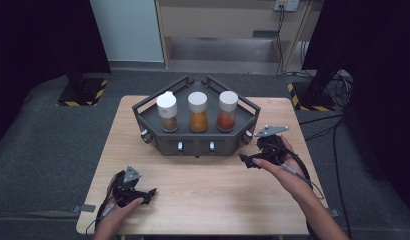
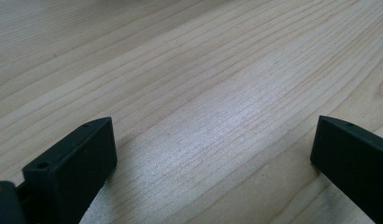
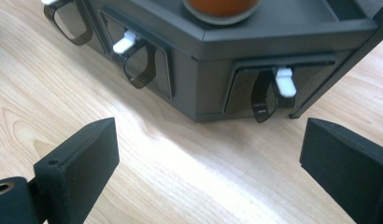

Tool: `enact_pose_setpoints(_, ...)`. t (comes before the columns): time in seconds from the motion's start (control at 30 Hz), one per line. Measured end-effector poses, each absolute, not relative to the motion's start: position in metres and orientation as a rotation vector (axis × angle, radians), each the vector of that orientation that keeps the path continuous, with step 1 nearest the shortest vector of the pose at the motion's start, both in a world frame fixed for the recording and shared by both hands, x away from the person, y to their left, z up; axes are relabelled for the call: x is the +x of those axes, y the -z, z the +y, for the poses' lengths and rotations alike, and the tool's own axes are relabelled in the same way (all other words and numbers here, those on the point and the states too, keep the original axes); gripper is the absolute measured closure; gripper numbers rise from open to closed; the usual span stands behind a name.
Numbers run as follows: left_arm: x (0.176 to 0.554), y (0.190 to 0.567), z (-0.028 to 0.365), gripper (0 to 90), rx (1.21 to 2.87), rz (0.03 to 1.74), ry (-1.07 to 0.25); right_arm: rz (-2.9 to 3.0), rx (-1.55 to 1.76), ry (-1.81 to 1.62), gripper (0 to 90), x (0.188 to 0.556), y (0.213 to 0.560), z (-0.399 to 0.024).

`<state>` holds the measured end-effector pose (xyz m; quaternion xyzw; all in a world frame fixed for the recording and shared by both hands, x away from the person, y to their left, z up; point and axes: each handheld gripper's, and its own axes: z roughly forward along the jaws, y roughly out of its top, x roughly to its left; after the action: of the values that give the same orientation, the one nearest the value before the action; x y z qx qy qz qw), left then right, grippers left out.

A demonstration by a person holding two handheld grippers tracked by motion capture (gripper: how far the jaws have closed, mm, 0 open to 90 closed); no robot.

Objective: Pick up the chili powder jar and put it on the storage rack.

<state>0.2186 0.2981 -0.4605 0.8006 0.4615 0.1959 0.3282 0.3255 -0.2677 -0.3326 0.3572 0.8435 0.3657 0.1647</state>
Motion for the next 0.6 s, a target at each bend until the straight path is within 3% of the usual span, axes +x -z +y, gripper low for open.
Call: enact_pose_setpoints(0.6,0.219,0.461,0.298,0.0,2.096,1.208,-0.513,2.409,1.051,-1.035,4.7,0.311,0.359,-0.28)
